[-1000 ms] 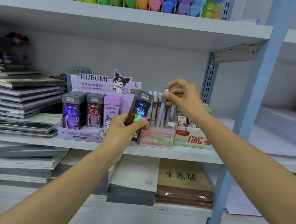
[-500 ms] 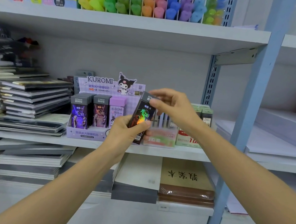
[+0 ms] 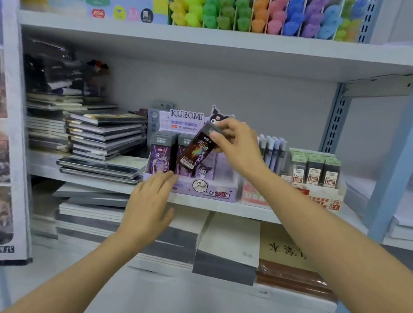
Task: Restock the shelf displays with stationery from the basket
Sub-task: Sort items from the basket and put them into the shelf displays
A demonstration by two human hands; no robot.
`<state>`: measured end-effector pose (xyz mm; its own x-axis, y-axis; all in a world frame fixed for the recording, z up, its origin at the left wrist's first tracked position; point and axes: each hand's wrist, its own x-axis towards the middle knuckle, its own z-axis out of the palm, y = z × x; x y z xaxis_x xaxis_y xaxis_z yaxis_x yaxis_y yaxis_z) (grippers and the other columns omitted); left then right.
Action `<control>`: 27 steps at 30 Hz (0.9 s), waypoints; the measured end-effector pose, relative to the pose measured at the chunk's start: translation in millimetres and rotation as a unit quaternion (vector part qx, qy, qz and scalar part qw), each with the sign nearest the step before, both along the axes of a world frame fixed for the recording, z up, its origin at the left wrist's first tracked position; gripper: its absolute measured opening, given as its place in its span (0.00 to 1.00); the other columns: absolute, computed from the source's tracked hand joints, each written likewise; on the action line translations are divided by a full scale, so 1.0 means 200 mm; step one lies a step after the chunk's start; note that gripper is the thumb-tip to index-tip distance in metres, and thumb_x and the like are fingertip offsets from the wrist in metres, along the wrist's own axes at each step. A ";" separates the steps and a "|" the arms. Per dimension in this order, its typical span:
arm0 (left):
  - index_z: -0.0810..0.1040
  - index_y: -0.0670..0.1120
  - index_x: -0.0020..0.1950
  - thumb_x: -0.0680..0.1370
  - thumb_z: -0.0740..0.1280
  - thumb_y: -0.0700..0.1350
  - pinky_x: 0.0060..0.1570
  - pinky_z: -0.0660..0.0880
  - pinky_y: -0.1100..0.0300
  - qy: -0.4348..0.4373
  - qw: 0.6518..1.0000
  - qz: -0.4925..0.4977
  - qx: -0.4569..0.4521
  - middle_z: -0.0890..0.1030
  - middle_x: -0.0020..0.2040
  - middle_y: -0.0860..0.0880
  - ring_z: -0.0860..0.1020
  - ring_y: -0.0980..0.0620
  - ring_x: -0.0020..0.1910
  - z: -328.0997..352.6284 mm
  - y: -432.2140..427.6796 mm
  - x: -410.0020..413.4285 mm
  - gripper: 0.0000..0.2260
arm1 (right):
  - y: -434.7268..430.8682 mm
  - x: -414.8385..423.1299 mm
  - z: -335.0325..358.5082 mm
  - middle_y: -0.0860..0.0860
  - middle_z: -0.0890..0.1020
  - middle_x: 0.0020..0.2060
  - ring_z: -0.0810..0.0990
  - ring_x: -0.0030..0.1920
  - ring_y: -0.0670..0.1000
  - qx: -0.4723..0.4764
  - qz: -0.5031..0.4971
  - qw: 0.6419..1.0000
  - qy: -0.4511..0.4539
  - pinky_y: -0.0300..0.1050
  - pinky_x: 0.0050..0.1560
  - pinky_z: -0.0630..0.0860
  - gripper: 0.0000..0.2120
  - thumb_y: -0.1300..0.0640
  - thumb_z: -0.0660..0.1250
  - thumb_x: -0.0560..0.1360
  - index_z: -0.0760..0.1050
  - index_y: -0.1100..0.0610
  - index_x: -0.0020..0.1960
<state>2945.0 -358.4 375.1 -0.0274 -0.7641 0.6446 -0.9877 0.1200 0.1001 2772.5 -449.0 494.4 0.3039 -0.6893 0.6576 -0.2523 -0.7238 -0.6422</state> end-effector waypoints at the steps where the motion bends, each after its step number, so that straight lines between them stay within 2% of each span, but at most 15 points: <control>1: 0.68 0.41 0.73 0.72 0.71 0.39 0.66 0.67 0.46 -0.006 1.000 0.003 0.003 0.69 0.72 0.42 0.68 0.42 0.71 -0.01 0.01 0.01 0.29 | 0.00 0.05 -0.02 0.56 0.84 0.48 0.83 0.48 0.52 -0.011 -0.003 1.000 0.016 0.51 0.48 0.82 0.07 0.62 0.67 0.77 0.76 0.60 0.55; 5: 0.66 0.44 0.75 0.73 0.70 0.39 0.67 0.64 0.47 -0.012 1.000 0.009 -0.004 0.68 0.72 0.43 0.65 0.43 0.73 -0.03 0.02 0.05 0.30 | -0.03 0.15 -0.07 0.52 0.84 0.47 0.82 0.49 0.50 -0.078 -0.035 0.993 0.080 0.53 0.54 0.79 0.06 0.58 0.68 0.77 0.78 0.58 0.52; 8: 0.63 0.46 0.77 0.75 0.68 0.41 0.70 0.62 0.48 -0.018 1.000 0.004 0.003 0.65 0.74 0.44 0.61 0.45 0.75 -0.04 0.01 0.06 0.30 | -0.05 0.14 -0.05 0.53 0.84 0.47 0.82 0.49 0.52 -0.092 -0.051 0.985 0.136 0.53 0.54 0.78 0.08 0.57 0.68 0.77 0.79 0.58 0.54; 11: 0.64 0.46 0.76 0.74 0.69 0.39 0.68 0.64 0.47 -0.002 1.000 -0.008 -0.006 0.67 0.73 0.44 0.63 0.44 0.74 -0.05 0.01 0.06 0.30 | -0.06 0.13 0.00 0.54 0.84 0.48 0.82 0.49 0.53 -0.095 -0.050 0.975 0.195 0.52 0.57 0.77 0.10 0.57 0.69 0.77 0.78 0.58 0.56; 13: 0.66 0.45 0.75 0.73 0.69 0.38 0.68 0.64 0.47 0.004 1.000 -0.011 -0.012 0.68 0.72 0.43 0.64 0.44 0.73 -0.05 0.01 0.06 0.30 | -0.05 0.16 0.00 0.54 0.84 0.46 0.82 0.47 0.52 -0.101 -0.038 0.975 0.193 0.50 0.55 0.78 0.09 0.57 0.69 0.76 0.78 0.57 0.56; 16: 0.64 0.46 0.76 0.75 0.68 0.39 0.69 0.62 0.48 0.002 1.000 -0.005 -0.011 0.67 0.73 0.45 0.62 0.45 0.74 -0.06 0.01 0.05 0.30 | -0.04 0.21 -0.02 0.54 0.81 0.38 0.78 0.39 0.52 -0.112 -0.023 0.979 0.167 0.46 0.46 0.77 0.11 0.58 0.70 0.76 0.74 0.55 0.57; 17: 0.63 0.47 0.76 0.75 0.68 0.40 0.69 0.62 0.49 0.001 1.000 -0.005 -0.010 0.66 0.73 0.45 0.61 0.46 0.75 -0.06 0.01 0.06 0.30 | -0.05 0.22 -0.03 0.54 0.81 0.39 0.77 0.39 0.52 -0.118 -0.025 0.980 0.159 0.45 0.45 0.76 0.10 0.59 0.70 0.76 0.74 0.55 0.56; 21: 0.64 0.46 0.76 0.74 0.68 0.39 0.68 0.62 0.49 -0.003 1.000 -0.006 -0.009 0.67 0.73 0.45 0.62 0.46 0.74 -0.06 0.01 0.06 0.31 | -0.07 0.23 -0.07 0.51 0.79 0.50 0.76 0.48 0.48 -0.147 -0.063 0.976 0.146 0.45 0.55 0.75 0.09 0.60 0.71 0.75 0.78 0.58 0.54; 27: 0.60 0.47 0.77 0.76 0.67 0.41 0.70 0.59 0.50 -0.010 1.000 -0.009 0.003 0.63 0.75 0.45 0.59 0.46 0.76 -0.06 0.01 0.06 0.31 | -0.05 0.20 -0.09 0.52 0.74 0.55 0.72 0.56 0.48 -0.169 -0.073 0.966 0.183 0.46 0.61 0.71 0.11 0.56 0.67 0.77 0.78 0.57 0.59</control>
<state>2957.6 -356.9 363.8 -0.0538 -0.7671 0.6392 -0.9871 0.1376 0.0821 2813.5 -458.1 477.4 0.4744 -0.5076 0.7192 -0.5324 -0.8161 -0.2248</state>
